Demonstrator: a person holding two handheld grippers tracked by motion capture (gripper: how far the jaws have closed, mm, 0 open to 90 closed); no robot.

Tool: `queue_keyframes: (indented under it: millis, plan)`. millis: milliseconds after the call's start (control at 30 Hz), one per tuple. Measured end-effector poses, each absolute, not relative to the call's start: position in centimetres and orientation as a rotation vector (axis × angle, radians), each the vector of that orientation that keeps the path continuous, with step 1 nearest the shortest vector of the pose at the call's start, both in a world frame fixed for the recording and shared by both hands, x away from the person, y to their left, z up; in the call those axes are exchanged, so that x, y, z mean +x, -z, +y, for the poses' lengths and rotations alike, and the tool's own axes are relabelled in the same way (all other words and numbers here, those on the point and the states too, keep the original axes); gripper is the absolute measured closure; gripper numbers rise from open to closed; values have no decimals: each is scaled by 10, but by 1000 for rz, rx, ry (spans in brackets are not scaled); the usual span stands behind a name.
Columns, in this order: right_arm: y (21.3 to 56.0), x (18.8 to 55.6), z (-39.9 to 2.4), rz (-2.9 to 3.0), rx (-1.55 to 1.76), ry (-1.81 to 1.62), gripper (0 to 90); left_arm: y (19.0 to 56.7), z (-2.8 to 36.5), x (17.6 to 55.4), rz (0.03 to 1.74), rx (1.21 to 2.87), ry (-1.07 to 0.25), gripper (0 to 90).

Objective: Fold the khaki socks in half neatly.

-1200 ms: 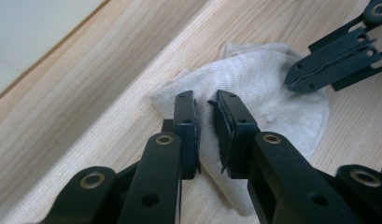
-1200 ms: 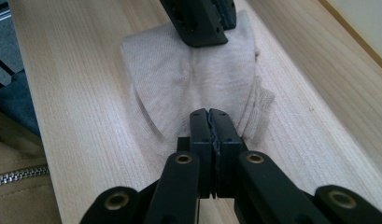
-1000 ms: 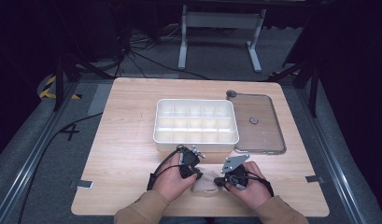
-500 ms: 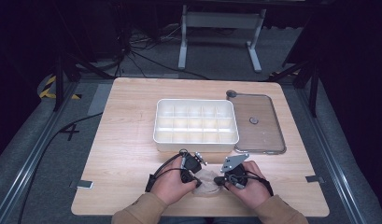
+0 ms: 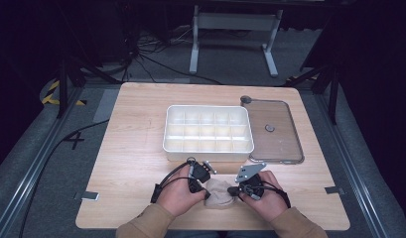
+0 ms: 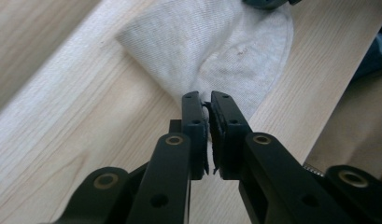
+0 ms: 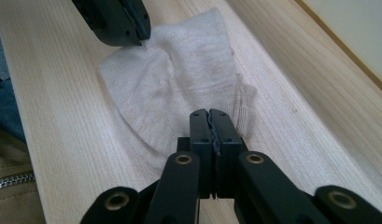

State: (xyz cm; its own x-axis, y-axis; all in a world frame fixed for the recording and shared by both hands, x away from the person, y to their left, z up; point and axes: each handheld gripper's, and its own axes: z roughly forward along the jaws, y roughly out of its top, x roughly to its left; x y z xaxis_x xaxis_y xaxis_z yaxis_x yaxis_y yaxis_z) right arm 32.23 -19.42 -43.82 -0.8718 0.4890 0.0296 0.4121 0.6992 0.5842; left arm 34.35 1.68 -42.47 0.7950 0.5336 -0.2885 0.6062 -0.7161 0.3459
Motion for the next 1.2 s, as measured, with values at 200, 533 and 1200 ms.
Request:
queue_keyframes:
  millis: [200,533,1200]
  plan:
    - [432,320,-192,2766,722,-924,895,418,25,345,882,2534,225,815]
    - [429,317,-185,2739,716,-1041,896,421,30,348,908,2537,229,807]
    - [448,322,-181,2757,749,-1020,896,425,29,349,917,2531,254,776]
